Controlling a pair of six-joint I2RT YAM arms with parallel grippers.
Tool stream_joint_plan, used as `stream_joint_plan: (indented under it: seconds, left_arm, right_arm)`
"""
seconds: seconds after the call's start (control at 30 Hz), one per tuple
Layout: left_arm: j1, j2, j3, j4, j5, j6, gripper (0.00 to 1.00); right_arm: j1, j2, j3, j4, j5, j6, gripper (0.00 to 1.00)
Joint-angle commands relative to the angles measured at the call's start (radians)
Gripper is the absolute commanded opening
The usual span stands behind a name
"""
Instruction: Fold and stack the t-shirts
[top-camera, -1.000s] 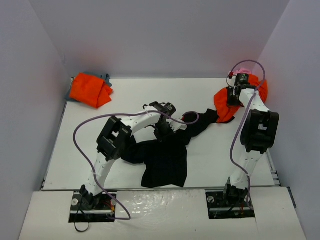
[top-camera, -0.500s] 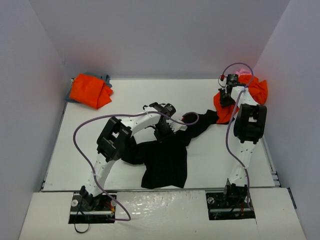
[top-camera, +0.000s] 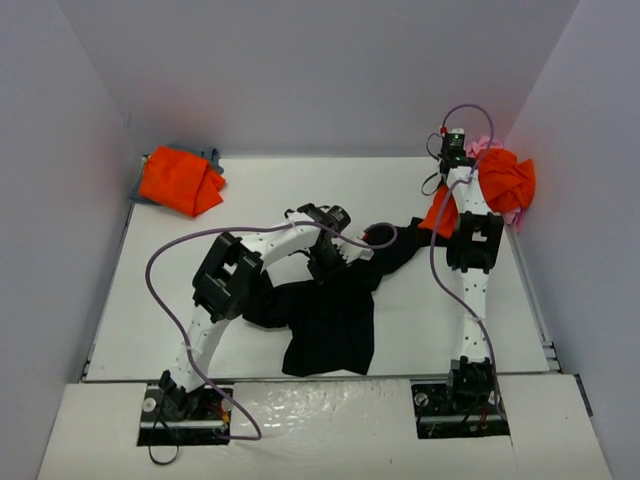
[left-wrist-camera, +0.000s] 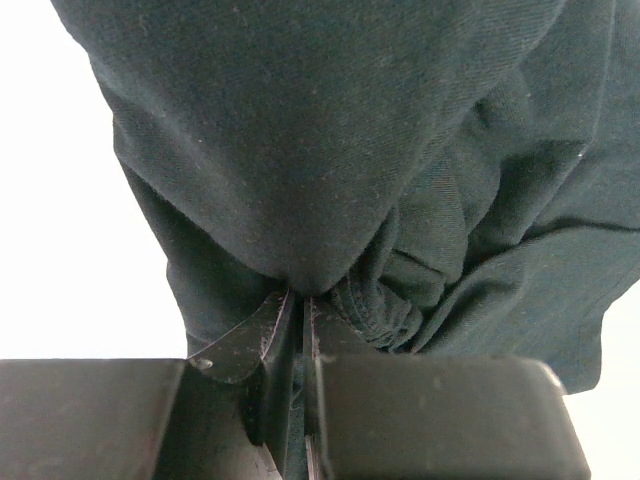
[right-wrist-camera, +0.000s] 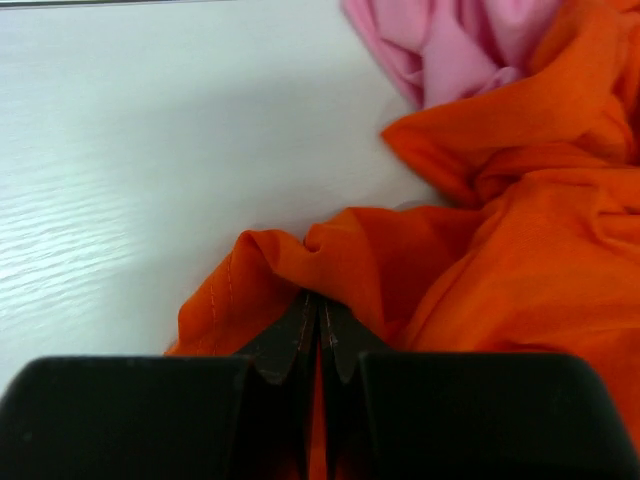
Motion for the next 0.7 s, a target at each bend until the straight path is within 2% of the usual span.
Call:
stream_joint_plan:
  seconds: [0.0,0.2,0.33,0.5,0.67]
  left_arm:
    - [-0.002,0.087,-0.075,-0.041,-0.101,0.044,0.0]
    - [-0.003,0.103,-0.067,-0.04,-0.072,0.046,0.0]
    - [-0.002,0.11,-0.058,-0.045,-0.073,0.043,0.0]
    - [-0.002,0.083,-0.064,-0.041,-0.083,0.039,0.0]
    - [-0.002,0.077,-0.058,-0.042,-0.09,0.038,0.0]
  right_arm:
    - [-0.033,0.037,0.025,0.094,0.272,-0.109,0.0]
    - [-0.099,0.01,0.062,0.161,0.275,-0.117,0.0]
    - [-0.089,-0.061,0.083,0.129,0.184,-0.048,0.0]
    - [-0.037,-0.251,0.049,0.099,0.079,0.012,0.0]
    - [-0.021,-0.455,-0.027,0.105,0.049,0.014,0.0]
